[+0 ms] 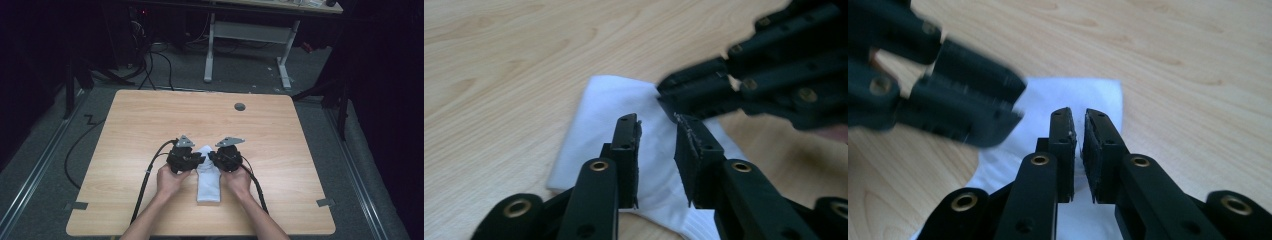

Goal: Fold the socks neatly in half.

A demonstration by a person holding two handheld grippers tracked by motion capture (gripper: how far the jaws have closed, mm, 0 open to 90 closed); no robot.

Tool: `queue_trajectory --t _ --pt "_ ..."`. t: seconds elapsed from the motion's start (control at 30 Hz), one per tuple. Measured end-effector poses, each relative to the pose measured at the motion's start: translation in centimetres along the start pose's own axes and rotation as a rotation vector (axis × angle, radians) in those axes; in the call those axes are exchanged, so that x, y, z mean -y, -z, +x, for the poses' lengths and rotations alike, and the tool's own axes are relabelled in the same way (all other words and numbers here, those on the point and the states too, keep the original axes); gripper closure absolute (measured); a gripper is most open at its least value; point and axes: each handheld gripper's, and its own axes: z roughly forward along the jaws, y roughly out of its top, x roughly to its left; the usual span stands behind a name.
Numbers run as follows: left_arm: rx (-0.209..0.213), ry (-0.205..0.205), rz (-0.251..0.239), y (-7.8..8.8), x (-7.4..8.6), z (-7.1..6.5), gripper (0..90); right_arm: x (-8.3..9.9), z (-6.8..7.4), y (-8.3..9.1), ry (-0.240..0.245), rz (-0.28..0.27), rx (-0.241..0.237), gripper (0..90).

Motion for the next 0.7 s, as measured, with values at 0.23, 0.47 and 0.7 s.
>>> queue_trajectory --t 0.23,0.47,0.7 --pt "-0.02 -0.022 0.086 -1.3 0.7 -0.4 66.7 1.0 0.3 0.0 0.017 0.027 -0.012 80.5" --pt "-0.029 -0.011 0.125 -1.4 1.4 -0.1 66.7 2.0 0.2 -0.1 0.01 0.033 -0.011 72.5" --pt "-0.045 0.01 0.104 -0.9 1.1 0.2 61.1 1.7 0.3 0.5 0.01 0.001 0.001 69.1"
